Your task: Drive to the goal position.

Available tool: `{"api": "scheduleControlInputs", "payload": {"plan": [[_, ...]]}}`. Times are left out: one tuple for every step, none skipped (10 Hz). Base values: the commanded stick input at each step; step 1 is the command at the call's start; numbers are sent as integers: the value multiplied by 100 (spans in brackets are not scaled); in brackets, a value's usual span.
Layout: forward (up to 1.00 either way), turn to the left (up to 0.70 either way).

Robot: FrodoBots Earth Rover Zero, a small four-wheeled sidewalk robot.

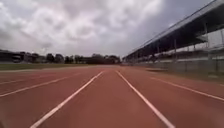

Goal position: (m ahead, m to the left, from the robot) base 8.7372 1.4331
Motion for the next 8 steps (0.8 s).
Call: {"api": "scheduleControlInputs", "payload": {"plan": [[45,0],[45,0],[45,0],[45,0],[45,0],[45,0],[45,0],[45,0]]}}
